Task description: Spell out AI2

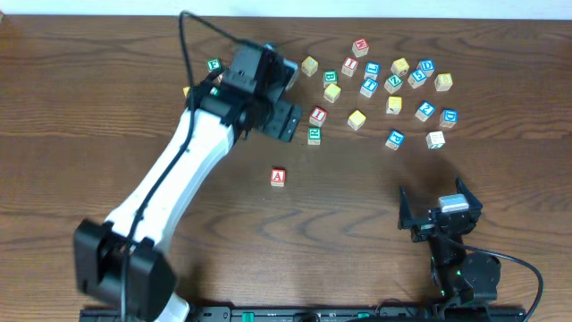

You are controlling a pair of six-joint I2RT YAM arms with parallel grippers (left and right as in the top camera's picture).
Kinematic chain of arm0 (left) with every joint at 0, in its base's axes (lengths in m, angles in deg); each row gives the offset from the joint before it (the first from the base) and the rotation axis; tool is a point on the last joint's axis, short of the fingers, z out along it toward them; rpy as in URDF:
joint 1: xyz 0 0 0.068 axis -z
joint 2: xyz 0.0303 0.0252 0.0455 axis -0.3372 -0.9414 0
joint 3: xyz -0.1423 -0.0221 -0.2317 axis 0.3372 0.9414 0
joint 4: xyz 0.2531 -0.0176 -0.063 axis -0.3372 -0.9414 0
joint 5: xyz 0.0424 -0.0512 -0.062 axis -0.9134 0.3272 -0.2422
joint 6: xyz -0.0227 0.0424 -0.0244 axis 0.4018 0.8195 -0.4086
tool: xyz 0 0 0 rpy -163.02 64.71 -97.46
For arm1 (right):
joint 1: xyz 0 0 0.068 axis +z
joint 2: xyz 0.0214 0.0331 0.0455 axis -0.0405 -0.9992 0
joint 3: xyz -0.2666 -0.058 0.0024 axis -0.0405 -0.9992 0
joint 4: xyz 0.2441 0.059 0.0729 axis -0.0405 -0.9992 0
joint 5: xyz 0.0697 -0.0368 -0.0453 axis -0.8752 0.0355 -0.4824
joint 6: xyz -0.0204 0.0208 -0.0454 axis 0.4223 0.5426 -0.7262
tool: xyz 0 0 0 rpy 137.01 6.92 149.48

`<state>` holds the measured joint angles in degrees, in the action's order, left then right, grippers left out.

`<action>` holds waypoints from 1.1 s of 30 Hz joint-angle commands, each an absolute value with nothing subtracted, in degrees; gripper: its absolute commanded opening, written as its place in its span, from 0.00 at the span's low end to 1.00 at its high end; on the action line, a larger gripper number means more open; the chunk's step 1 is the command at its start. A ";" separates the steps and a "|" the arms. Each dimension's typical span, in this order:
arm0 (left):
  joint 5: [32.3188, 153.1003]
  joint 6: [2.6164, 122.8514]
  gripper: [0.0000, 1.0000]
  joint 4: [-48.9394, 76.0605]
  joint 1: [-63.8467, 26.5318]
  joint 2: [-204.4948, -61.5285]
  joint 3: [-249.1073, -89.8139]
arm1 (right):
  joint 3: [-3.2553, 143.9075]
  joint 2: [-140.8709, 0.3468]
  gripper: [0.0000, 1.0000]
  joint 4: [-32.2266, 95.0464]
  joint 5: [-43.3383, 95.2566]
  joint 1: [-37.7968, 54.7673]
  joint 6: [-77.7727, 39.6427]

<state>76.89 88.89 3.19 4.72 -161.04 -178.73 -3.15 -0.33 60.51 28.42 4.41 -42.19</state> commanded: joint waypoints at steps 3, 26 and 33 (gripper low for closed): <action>78.98 95.86 0.89 0.81 5.83 -167.32 -186.47 | -3.23 0.02 0.99 60.32 28.48 4.02 -41.77; 73.41 95.90 0.89 2.51 12.02 -188.52 -201.33 | -3.23 0.02 0.99 60.32 28.46 4.02 -41.75; 73.28 94.59 0.89 3.98 12.26 -190.97 -201.33 | -3.23 0.02 0.99 60.32 28.46 4.02 -41.75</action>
